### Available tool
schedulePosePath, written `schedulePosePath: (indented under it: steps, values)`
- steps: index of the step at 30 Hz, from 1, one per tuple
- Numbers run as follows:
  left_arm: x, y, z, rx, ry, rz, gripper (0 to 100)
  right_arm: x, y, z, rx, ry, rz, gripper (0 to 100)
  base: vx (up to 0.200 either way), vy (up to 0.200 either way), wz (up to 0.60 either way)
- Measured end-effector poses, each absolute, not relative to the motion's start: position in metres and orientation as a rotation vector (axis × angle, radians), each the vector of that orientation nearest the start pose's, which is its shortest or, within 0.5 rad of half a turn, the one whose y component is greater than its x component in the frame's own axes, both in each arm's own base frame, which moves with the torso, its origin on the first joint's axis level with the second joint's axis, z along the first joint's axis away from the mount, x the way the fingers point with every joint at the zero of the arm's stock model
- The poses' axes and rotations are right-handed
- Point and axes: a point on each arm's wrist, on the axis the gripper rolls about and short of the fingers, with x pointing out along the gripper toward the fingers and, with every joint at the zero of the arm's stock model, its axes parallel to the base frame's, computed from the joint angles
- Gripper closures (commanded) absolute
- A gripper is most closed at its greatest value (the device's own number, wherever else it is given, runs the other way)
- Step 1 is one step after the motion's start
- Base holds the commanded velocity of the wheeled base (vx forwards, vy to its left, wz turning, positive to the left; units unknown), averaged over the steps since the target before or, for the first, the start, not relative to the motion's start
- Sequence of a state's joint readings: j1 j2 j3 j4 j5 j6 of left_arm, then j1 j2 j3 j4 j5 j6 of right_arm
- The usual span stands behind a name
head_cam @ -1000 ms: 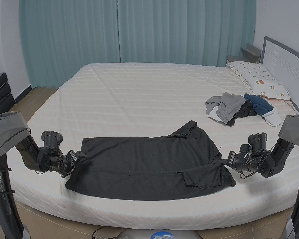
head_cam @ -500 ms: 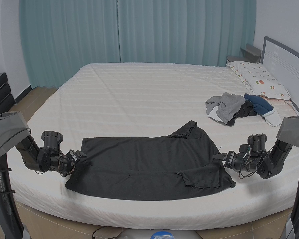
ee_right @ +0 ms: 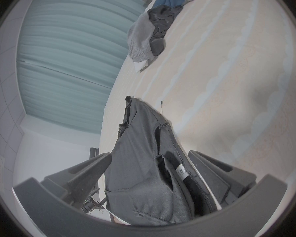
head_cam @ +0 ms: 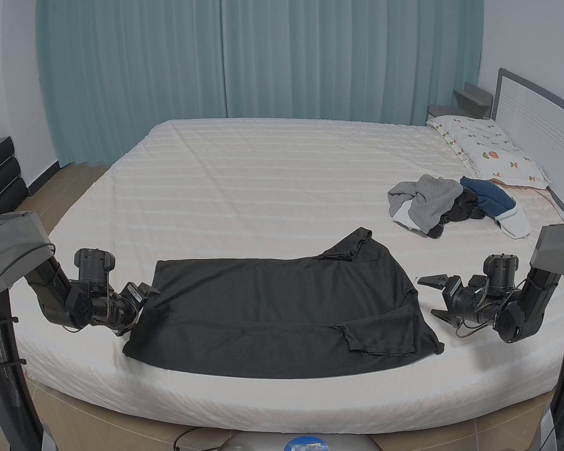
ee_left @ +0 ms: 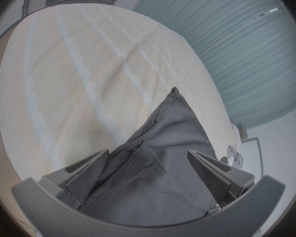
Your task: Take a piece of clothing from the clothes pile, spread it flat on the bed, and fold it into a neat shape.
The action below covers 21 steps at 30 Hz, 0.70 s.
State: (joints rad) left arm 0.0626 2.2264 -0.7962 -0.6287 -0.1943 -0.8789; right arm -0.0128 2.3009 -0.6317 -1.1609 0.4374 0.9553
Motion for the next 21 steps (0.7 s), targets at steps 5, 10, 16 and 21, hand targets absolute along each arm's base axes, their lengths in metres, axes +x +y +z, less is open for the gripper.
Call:
schedulePosePath:
  steps: [5,10,16,21]
  values:
    - [0.353,0.027,0.008,-0.991,0.773,0.237,0,0.344,0.004,-0.007,1.034,0.629,0.163,0,0.000,0.200,0.00]
    - [0.353,0.031,0.012,-1.009,0.767,0.226,0,0.342,0.006,-0.010,1.031,0.620,0.171,0,0.000,0.160,0.00]
    - [0.352,0.031,0.013,-1.011,0.761,0.225,0,0.341,0.006,-0.014,1.032,0.630,0.168,0,0.000,0.000,0.00]
    - [0.352,0.031,0.014,-1.011,0.760,0.223,0,0.342,0.005,-0.013,1.039,0.618,0.169,0,0.000,0.000,0.00]
